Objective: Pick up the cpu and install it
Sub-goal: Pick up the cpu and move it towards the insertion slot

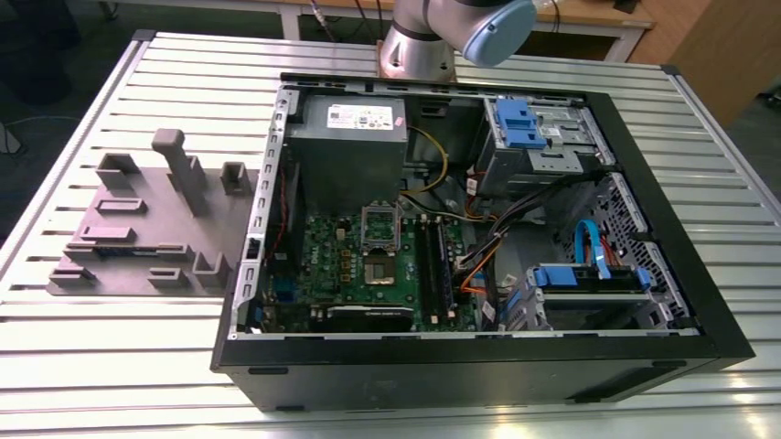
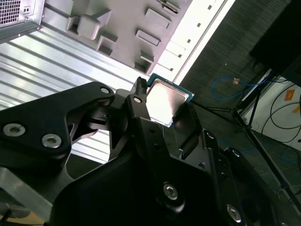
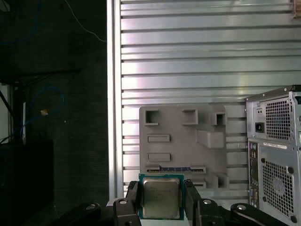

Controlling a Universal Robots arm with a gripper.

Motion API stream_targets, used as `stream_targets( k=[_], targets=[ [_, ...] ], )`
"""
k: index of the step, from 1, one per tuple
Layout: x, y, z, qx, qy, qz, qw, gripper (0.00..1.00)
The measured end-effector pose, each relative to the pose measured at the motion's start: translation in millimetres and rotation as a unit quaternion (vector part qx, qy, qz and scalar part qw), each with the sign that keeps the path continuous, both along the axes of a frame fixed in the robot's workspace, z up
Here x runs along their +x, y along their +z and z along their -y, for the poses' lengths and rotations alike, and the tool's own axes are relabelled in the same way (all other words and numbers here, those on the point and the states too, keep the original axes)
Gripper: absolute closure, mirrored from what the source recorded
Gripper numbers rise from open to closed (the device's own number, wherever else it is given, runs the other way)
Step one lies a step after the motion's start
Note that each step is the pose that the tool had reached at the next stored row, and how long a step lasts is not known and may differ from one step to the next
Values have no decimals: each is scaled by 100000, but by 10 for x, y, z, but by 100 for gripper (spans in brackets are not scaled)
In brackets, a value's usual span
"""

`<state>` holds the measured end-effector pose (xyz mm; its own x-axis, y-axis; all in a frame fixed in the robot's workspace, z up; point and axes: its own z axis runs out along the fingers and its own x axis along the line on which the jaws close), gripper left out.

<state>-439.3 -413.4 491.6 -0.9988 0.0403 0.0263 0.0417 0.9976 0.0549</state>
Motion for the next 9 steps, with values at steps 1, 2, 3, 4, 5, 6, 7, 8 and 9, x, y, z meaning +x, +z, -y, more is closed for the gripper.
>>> stream_targets(
  k=[1, 2, 3, 4, 5, 6, 7, 8, 9],
  targets=[
    [0, 7, 0, -2, 2, -2, 100000, 53],
    [0, 17, 0, -1, 2, -1, 100000, 53],
    [0, 27, 0, -2, 1, -3, 100000, 53],
    [0, 37, 0, -3, 0, -5, 100000, 53],
    [0, 47, 0, -5, 1, -3, 100000, 53],
    [0, 56, 0, -2, 1, -2, 100000, 53],
    [0, 64, 0, -2, 1, 0, 100000, 53],
    [0, 69, 0, -2, 2, -1, 100000, 53],
    [0, 74, 0, -2, 3, -2, 100000, 53]
  ],
)
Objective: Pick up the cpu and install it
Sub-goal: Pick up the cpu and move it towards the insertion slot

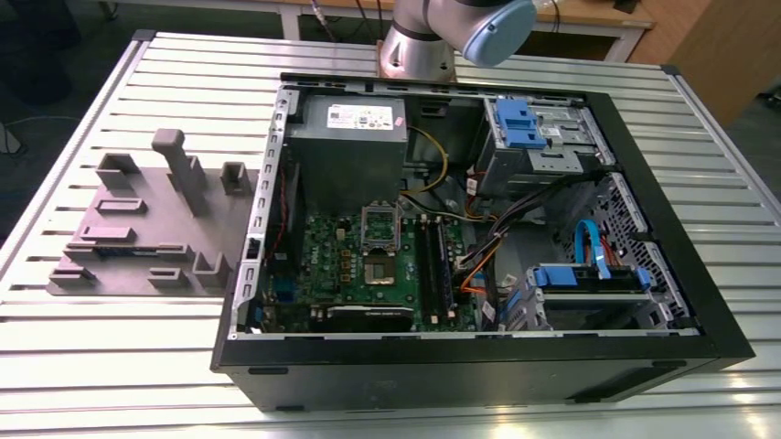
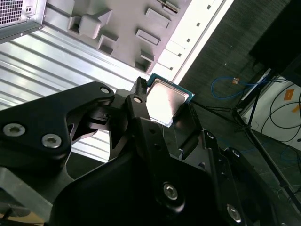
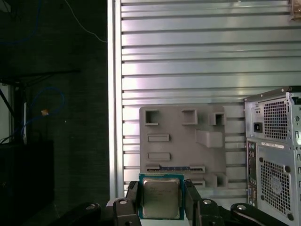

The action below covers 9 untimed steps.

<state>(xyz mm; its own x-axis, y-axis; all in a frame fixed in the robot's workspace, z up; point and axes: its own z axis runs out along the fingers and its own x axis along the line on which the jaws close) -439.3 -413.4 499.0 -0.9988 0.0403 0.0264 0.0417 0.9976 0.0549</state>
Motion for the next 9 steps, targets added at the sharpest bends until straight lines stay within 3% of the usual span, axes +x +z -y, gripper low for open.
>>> stream_targets(
  k=[9],
  targets=[
    [0, 27, 0, 1, -2, 2, 100000, 53]
  ],
)
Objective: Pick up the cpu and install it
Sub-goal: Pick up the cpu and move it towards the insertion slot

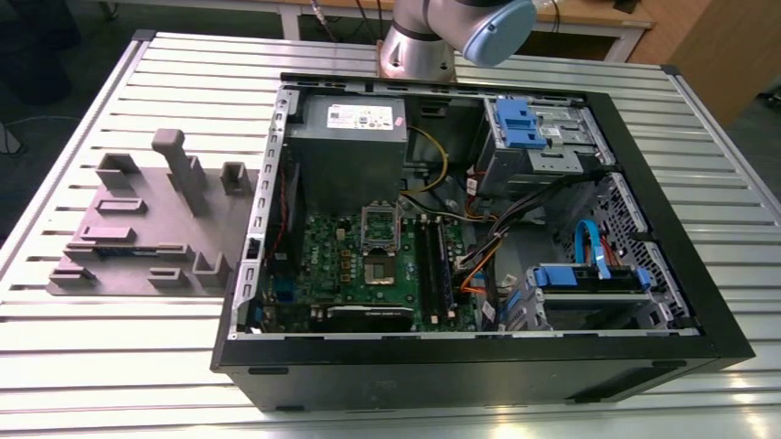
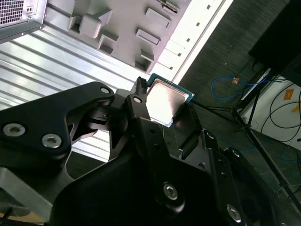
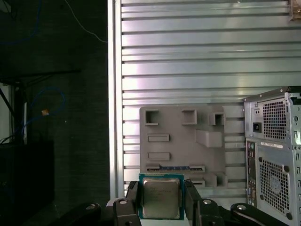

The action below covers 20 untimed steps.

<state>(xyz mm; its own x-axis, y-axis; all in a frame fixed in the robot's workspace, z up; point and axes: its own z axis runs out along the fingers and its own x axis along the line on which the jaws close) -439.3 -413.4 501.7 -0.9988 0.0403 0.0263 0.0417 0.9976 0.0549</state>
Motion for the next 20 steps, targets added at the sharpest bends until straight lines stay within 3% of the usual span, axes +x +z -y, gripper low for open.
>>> stream_targets(
  k=[20],
  targets=[
    [0, 125, 0, 0, 2, 0, 100000, 53]
  ],
)
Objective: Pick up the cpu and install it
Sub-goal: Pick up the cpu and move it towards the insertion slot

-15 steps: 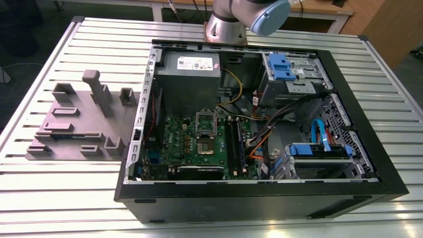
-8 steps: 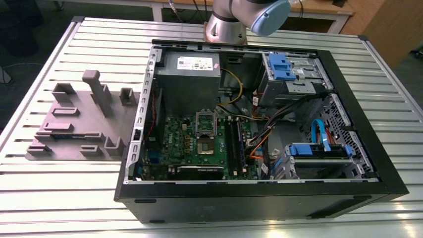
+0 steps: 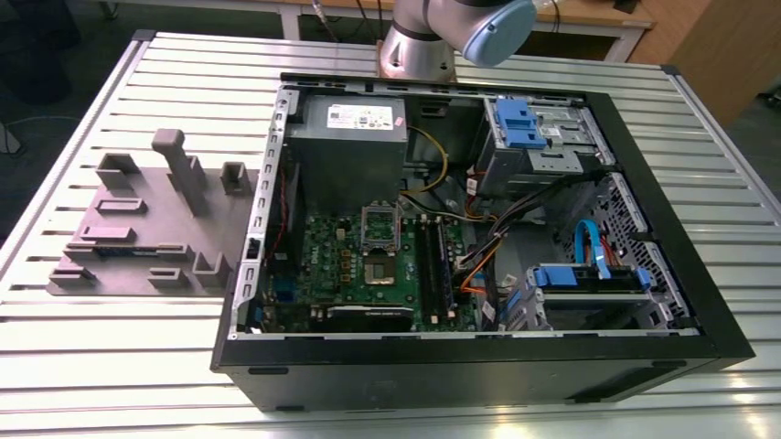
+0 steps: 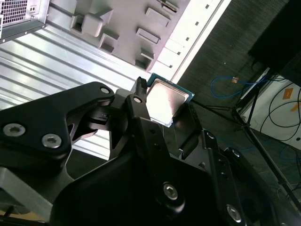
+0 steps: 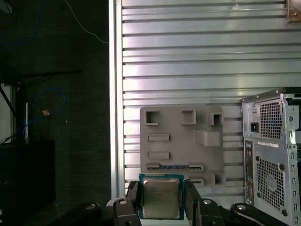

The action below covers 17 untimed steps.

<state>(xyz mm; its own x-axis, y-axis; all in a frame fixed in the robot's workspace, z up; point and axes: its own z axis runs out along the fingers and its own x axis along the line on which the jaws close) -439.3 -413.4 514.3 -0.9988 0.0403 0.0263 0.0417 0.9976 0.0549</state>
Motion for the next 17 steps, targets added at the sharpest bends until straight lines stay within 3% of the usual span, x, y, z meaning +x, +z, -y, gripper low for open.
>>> stream_targets(
  k=[17],
  targets=[
    [0, 252, 0, -1, 0, -1, 100000, 53]
  ],
)
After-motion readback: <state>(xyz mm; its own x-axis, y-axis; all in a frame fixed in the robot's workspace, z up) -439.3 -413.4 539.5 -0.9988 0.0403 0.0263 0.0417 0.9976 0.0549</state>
